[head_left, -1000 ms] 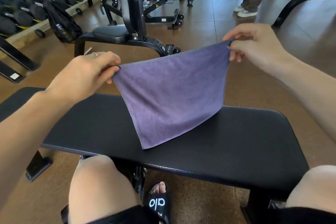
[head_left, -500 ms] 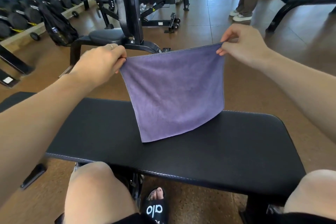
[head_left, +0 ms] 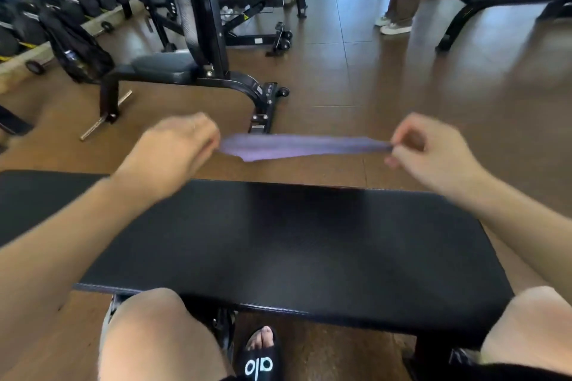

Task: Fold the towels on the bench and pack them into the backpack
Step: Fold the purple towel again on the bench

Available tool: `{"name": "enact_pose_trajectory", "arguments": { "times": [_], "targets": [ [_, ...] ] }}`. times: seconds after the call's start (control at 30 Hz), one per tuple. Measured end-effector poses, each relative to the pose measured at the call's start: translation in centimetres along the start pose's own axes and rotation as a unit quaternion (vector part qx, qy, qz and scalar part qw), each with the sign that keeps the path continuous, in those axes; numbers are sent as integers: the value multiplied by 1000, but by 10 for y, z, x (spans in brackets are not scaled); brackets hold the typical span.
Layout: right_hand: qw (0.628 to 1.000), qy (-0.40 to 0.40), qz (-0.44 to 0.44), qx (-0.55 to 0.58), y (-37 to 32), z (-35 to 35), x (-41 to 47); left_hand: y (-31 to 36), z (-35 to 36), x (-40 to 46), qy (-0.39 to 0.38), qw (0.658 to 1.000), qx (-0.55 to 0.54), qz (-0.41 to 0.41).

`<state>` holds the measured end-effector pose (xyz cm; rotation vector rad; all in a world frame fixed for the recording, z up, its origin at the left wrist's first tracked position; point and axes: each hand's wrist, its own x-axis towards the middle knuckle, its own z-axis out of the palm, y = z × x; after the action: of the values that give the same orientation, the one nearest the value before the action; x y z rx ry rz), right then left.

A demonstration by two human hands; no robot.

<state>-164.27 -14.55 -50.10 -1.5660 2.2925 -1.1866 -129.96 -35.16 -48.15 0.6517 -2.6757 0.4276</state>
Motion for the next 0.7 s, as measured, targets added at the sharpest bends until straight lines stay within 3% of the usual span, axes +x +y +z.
{"name": "enact_pose_trajectory", "arguments": {
  "times": [0.1,0.2,0.37,0.7],
  "targets": [
    [980,-178,68,-47,29,28,-56,29,37,-48,-107,991,-21,75],
    [948,-294,50,-109,40,42,-97,46,56,-84,-163,976,-42,140],
    [910,-373,22,-179,31,49,-125,60,67,-112,-241,950,-54,193],
    [880,-438,44,-181,22,43,-145,75,53,-135,-275,931,-71,231]
  ]
}}
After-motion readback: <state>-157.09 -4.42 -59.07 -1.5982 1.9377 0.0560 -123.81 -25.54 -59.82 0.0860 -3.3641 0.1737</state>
